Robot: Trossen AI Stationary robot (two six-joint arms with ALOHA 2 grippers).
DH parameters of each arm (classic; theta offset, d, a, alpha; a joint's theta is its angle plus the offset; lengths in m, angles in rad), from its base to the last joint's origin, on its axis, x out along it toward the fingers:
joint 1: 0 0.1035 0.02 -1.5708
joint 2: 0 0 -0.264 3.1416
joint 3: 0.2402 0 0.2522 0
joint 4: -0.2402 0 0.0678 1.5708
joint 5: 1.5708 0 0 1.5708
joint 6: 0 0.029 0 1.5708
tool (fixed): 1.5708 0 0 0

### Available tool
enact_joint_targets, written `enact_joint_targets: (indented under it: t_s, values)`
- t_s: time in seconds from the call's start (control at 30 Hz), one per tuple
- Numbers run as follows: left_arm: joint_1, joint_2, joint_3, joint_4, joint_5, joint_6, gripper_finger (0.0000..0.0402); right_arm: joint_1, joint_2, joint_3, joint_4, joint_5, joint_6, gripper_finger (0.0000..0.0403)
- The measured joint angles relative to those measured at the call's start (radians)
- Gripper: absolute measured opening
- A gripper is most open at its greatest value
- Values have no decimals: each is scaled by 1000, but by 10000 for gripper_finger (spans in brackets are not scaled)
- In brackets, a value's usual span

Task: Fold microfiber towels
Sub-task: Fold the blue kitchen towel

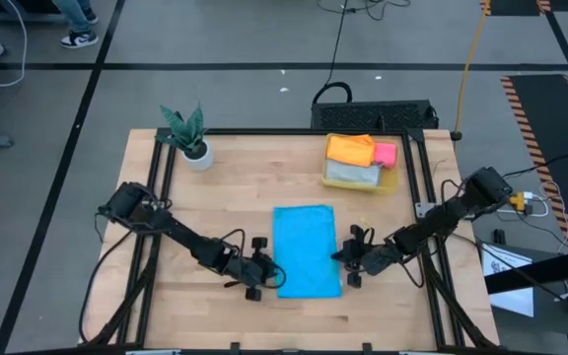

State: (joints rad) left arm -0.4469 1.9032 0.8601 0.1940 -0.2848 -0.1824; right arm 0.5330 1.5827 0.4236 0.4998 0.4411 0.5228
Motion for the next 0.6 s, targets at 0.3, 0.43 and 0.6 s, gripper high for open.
enact_joint_targets:
  t_s: [0.3,0.43,0.6]
  values:
    - [-21,-121,-2,22,28,37,92,51,-31,2,114,28,-49,0]
    - [-22,-80,-1,137,154,42,92,59,-20,2,187,-28,-94,0]
    - [-50,-20,-2,158,247,-12,92,58,35,2,249,-80,-96,0]
